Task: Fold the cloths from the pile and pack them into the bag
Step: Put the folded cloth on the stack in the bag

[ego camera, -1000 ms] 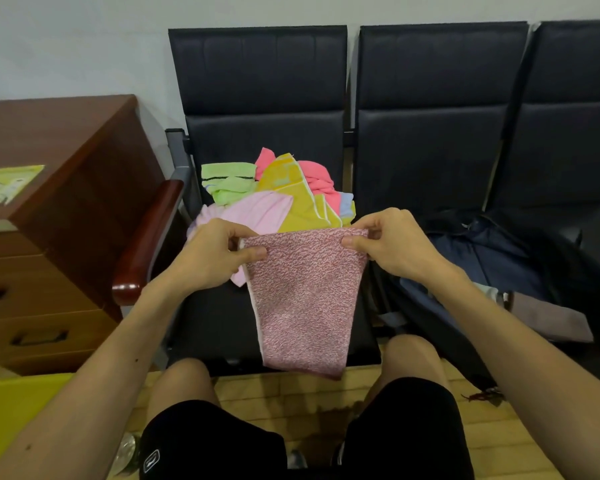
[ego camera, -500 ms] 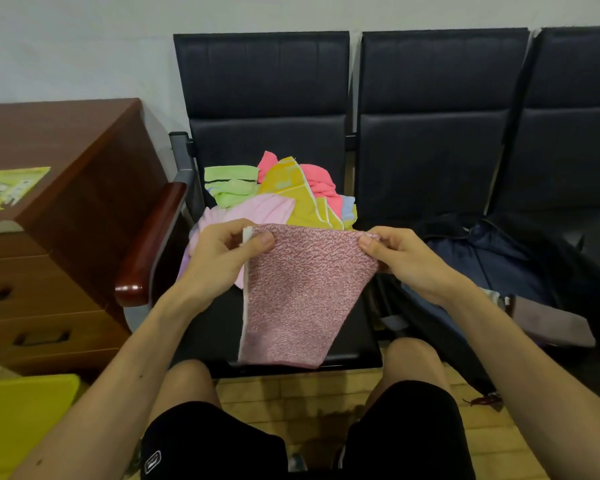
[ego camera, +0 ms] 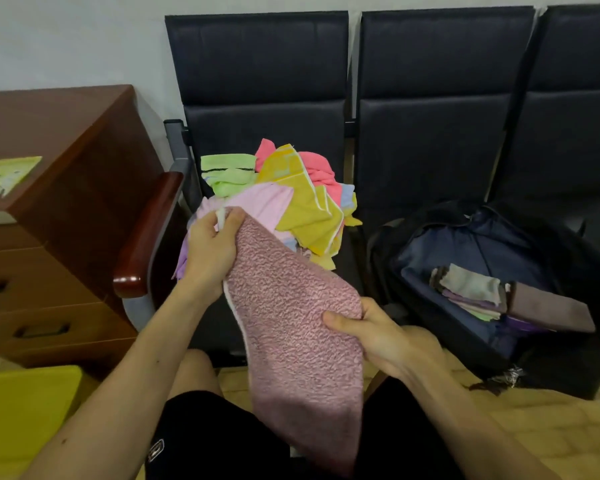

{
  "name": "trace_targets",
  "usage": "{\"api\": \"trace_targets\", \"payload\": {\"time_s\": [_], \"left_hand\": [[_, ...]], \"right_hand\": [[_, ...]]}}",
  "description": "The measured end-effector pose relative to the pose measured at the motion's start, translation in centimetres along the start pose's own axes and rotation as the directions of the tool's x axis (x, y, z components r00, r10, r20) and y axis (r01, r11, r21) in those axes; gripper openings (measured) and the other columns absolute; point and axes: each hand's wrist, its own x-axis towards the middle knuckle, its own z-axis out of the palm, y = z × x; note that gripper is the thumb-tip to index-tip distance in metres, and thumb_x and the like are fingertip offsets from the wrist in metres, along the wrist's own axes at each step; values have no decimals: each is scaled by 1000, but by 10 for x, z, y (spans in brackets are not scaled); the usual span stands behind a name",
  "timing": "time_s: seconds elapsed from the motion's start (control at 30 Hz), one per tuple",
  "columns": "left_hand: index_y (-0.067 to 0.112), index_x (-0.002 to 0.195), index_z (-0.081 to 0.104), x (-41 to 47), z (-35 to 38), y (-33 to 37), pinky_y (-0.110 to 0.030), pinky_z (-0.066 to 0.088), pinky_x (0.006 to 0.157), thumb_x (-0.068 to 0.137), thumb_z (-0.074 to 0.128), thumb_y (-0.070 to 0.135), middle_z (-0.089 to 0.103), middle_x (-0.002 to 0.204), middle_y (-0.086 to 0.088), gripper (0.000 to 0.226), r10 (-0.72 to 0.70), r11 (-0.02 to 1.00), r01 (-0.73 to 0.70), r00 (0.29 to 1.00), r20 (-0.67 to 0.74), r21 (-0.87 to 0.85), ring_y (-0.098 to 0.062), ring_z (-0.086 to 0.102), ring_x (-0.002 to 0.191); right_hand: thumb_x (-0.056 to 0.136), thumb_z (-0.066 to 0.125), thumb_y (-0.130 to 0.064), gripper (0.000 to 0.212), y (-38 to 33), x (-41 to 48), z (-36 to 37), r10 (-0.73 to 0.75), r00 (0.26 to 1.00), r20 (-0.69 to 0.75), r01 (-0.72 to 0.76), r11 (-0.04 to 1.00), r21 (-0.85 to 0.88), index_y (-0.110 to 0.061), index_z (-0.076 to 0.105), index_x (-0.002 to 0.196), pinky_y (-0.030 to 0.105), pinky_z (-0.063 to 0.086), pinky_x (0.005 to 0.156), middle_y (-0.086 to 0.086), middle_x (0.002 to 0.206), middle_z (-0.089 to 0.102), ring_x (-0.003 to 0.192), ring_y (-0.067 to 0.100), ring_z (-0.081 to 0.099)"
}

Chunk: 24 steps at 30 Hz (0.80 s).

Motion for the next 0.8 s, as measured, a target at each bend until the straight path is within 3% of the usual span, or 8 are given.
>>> {"api": "trace_targets", "payload": {"time_s": [0.1,0.2,0.3,0.4,0.5,0.57,0.7,0.8], "left_hand": [[3,118,60,4,-7,-10,-30,52,73,97,63,24,65,94,-4,30,-295,943,302,953,66,-143,-17,64,89],[10,111,57,-6,-7,-15,-34,52,79,96,63,27,72,94,-11,23,-436,826,479,877,201,-296,-22,71,84],[5,112,71,-18,-13,-25,-43,59,87,100,47,45,73,110,-17,49,-376,649,558,826,420,-517,-28,73,97],[10,122,71,-25,-14,-43,-46,46,107,94,37,63,63,133,-15,69,-224,586,558,808,545,-587,-30,60,124],[18,139,54,-35,-5,-57,-49,48,103,88,44,66,61,138,-9,72,-182,718,536,760,624,-444,-27,61,123],[19,138,52,-38,1,-64,-39,56,88,74,75,59,66,131,-5,80,-177,837,451,759,626,-310,-21,66,114],[14,145,41,-32,-4,-73,-41,53,97,43,100,36,71,119,-11,120,-240,928,343,850,469,-146,-26,68,111],[28,150,30,-25,-7,-77,-44,51,99,64,93,22,70,110,-23,108,-291,936,341,888,356,-86,-32,70,104]], "right_hand": [[75,70,-14,28,-16,-1,3,-33,999,-2,33,999,-34,-4,71,101,31,58,77,10,98,76,89,21,73],[77,69,-15,29,-27,-3,8,-52,999,11,53,997,-49,-4,70,104,33,58,80,10,99,75,91,23,72],[76,69,-17,31,-33,-4,14,-73,997,-19,73,997,12,-6,71,105,36,58,84,12,102,75,94,25,72],[75,69,-17,30,-37,-2,16,-80,993,-91,89,991,97,-6,71,103,33,59,82,12,100,75,90,23,73],[77,67,-15,23,-40,2,15,-94,989,-118,114,976,186,-9,71,99,31,61,77,9,95,76,83,20,73],[77,67,-13,28,-38,4,12,-70,993,-92,87,976,200,-7,68,105,32,61,76,10,97,76,84,21,73],[79,76,-4,43,-24,12,-8,-13,979,-202,7,1000,-28,-9,62,119,45,56,94,10,111,73,101,27,71],[74,84,-10,61,-19,15,-19,-26,938,-346,-37,984,-174,-11,51,125,42,56,93,9,118,66,105,24,67]]}}
